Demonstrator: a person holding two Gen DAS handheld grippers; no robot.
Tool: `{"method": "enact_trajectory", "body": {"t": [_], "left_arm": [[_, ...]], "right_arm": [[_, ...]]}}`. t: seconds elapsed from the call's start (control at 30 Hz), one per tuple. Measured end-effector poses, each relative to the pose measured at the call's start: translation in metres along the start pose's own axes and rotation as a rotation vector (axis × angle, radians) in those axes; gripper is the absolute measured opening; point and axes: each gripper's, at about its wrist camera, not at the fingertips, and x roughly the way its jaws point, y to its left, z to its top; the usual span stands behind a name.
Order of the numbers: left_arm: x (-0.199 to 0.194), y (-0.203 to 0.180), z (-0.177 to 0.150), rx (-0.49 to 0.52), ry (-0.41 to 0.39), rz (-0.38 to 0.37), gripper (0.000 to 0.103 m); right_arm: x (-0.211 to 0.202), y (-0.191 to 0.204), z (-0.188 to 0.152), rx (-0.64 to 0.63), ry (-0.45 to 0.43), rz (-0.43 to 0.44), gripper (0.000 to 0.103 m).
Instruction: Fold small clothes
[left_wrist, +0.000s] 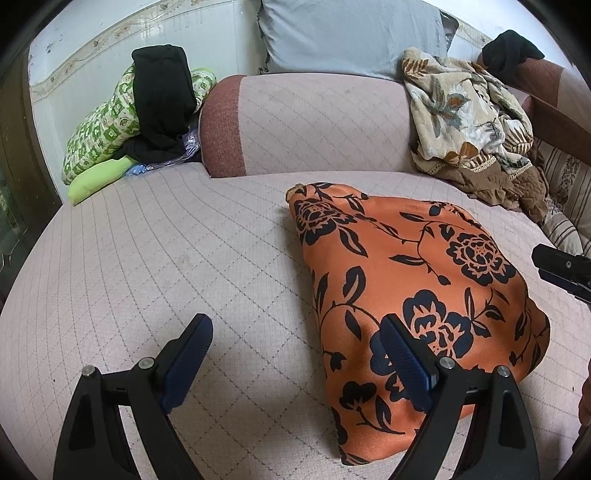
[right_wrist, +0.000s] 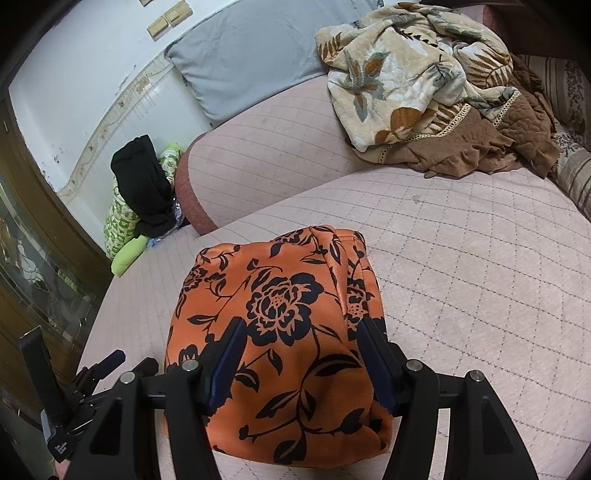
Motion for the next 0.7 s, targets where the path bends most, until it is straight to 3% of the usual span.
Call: {"method": "enact_trajectory", "body": {"t": [0.7], "left_arm": [[0.0056, -0.0007, -0.0023, 0.008, 0.019, 0.001, 0.092]], "right_arm": [[0.0038, -0.0093, -0.0002, 0.025, 0.021, 0.006, 0.065]]}}
